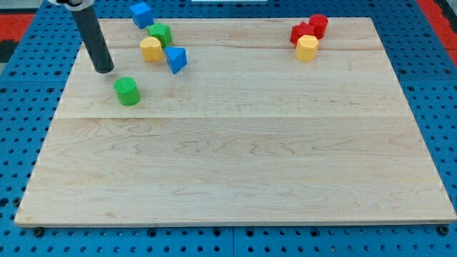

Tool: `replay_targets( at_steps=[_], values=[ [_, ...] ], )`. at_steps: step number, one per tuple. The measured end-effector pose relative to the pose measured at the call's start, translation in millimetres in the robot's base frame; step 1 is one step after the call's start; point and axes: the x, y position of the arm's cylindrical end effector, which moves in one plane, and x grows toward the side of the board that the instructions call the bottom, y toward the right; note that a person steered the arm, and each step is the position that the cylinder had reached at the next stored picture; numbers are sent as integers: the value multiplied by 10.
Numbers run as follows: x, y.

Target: Move away green star from yellow heart towards diagonally

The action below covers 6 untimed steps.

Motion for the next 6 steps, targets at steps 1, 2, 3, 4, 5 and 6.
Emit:
replay_targets(
  at_steps=[1,2,3,4,5,6],
  values=[
    [-28,-1],
    [-230,81],
    [-252,88],
    [-429,88],
    [-851,327],
    [-890,360]
  ],
)
